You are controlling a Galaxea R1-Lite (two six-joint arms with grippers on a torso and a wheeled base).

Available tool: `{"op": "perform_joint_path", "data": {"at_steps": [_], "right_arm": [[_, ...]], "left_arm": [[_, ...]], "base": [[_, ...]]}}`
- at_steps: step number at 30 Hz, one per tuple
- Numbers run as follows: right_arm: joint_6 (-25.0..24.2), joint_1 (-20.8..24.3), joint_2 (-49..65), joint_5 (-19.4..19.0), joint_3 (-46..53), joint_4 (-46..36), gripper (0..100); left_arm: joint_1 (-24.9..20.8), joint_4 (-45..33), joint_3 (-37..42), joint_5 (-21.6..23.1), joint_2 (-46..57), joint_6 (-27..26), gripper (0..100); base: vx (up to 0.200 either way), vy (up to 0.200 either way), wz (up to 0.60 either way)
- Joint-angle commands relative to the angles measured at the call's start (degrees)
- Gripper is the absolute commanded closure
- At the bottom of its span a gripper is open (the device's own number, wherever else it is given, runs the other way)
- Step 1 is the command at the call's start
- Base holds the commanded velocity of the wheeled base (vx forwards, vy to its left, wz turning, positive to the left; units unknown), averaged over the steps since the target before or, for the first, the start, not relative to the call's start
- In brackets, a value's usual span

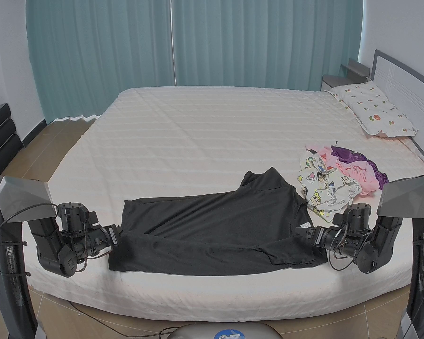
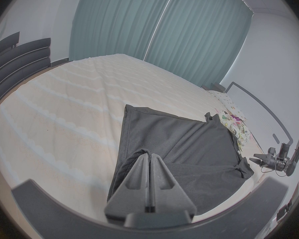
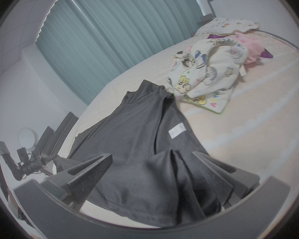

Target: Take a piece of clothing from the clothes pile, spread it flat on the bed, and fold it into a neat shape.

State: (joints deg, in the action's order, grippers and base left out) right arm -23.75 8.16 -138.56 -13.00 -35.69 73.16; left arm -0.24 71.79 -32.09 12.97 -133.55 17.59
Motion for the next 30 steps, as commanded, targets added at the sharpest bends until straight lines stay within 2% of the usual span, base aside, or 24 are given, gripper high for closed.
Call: {"op": "perform_joint_path", "data": {"at_steps": [1, 7, 8, 19, 23, 30], "right_arm": [[0.54, -0.07, -4.18, -1.16, -4.03, -0.47, 0], [0.54, 0.02, -5.06, -1.24, -4.38, -0.56, 0], [0.54, 0.02, -5.06, -1.24, -4.38, -0.65, 100], [-0.42, -0.42, -4.35, -1.59, -3.77, 0.50, 100], [-3.76, -0.42, -1.80, -1.42, -1.04, 4.36, 100], [-4.29, -1.21, 2.33, -1.51, 4.58, 8.49, 100]], "left_arm": [[0.16, 0.02, 0.01, -0.05, 0.13, 0.07, 100], [0.16, 0.02, 0.01, -0.14, 0.04, 0.07, 100], [0.16, 0.02, 0.01, -0.14, -0.05, 0.07, 100], [0.51, 0.02, 0.53, -0.14, 0.31, 0.87, 100], [1.21, 0.02, 1.41, -0.23, 2.24, 2.71, 100], [2.18, 0.02, 3.26, -0.23, 5.75, 2.98, 100]], "base": [[0.000, 0.000, 0.00], [0.000, 0.000, 0.00], [0.000, 0.000, 0.00], [0.000, 0.000, 0.00], [0.000, 0.000, 0.00], [0.000, 0.000, 0.00]]}}
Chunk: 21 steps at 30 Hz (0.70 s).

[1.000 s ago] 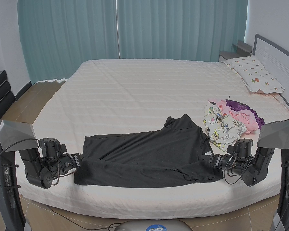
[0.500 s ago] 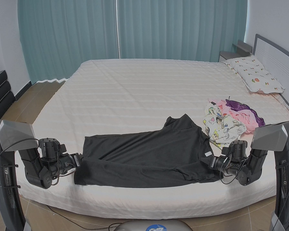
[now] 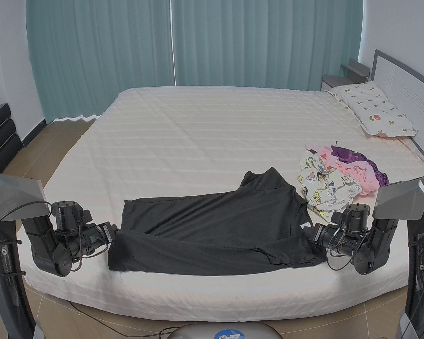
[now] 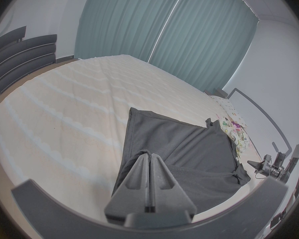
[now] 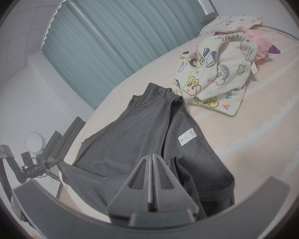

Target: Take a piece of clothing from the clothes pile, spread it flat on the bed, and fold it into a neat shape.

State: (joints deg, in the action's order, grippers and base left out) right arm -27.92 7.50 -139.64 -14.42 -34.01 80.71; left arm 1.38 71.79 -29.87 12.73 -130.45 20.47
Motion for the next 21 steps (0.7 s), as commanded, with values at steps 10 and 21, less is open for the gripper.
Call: {"op": "perform_joint_path", "data": {"at_steps": [10, 21], "right_arm": [[-0.21, -0.20, 1.04, -0.26, 2.63, 0.50, 100], [0.41, 0.41, -2.48, -0.96, -10.29, -13.57, 0]], "left_arm": [[0.29, 0.02, 2.88, 0.11, 3.01, 0.10, 100], [0.12, 0.02, 2.88, 0.11, 1.78, 1.33, 100]], "base": [[0.000, 0.000, 0.00], [0.000, 0.000, 0.00]]}}
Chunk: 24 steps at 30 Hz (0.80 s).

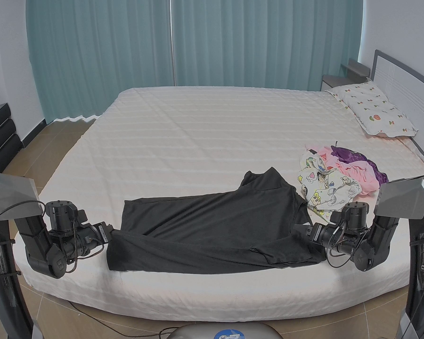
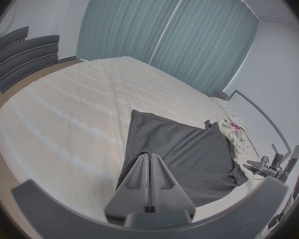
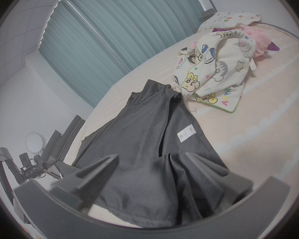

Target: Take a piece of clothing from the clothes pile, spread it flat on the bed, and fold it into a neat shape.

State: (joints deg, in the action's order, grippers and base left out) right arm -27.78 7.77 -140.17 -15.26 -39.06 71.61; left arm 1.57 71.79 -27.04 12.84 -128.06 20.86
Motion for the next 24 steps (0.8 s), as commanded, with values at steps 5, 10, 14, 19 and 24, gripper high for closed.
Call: {"op": "perform_joint_path", "data": {"at_steps": [5, 10, 14, 19, 24], "right_arm": [[0.45, 0.23, -3.62, -0.21, -8.75, -7.10, 0], [0.45, 0.23, -3.89, -1.35, -9.54, -7.27, 0], [0.54, 0.23, -4.15, -1.79, -9.72, -7.36, 0], [0.62, 0.50, -4.50, -1.88, -10.16, -9.03, 0], [0.62, 0.50, -4.32, -1.79, -10.51, -10.00, 100]], "left_arm": [[-0.17, 0.02, -0.03, 0.00, -0.79, 1.47, 100], [-0.17, 0.02, -0.30, 0.00, -1.49, 1.29, 100], [-0.17, 0.02, -0.47, 0.00, -1.40, 1.29, 100], [-0.17, 0.02, -0.38, 0.00, -1.40, 1.29, 100], [-0.17, 0.02, -0.38, 0.00, -1.40, 1.29, 100]], "base": [[0.000, 0.000, 0.00], [0.000, 0.000, 0.00], [0.000, 0.000, 0.00], [0.000, 0.000, 0.00], [0.000, 0.000, 0.00]]}}
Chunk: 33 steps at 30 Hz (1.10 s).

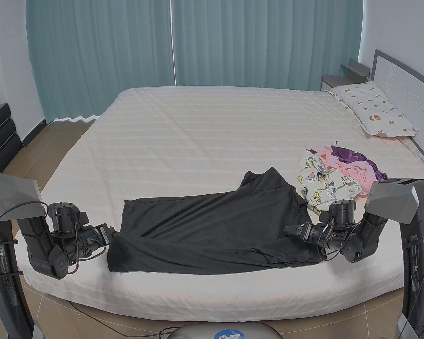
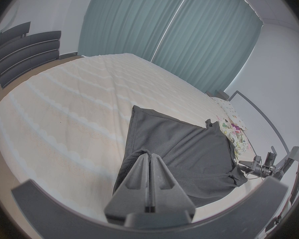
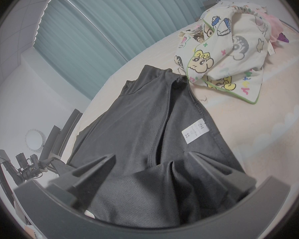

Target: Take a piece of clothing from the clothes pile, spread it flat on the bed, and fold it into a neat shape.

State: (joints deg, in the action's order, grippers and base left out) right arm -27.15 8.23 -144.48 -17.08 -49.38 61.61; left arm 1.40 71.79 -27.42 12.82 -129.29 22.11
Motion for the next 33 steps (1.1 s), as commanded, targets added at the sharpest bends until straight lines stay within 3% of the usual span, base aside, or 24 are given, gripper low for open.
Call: {"op": "perform_joint_path", "data": {"at_steps": [1, 23, 33], "right_arm": [[-0.10, 0.03, -0.01, 0.03, -0.19, 0.00, 100], [-1.06, -2.69, 5.44, 0.29, 4.74, 4.04, 100], [-1.94, -3.75, 11.06, 0.03, 15.37, 15.03, 100]], "left_arm": [[0.00, 0.02, -0.01, 0.01, -0.17, 0.03, 100], [0.09, 0.02, 0.61, -0.08, 0.27, 0.12, 100], [0.18, 0.10, 4.39, -0.08, 5.89, 2.85, 100]], "base": [[0.000, 0.000, 0.00], [0.000, 0.000, 0.00], [0.000, 0.000, 0.00]]}}
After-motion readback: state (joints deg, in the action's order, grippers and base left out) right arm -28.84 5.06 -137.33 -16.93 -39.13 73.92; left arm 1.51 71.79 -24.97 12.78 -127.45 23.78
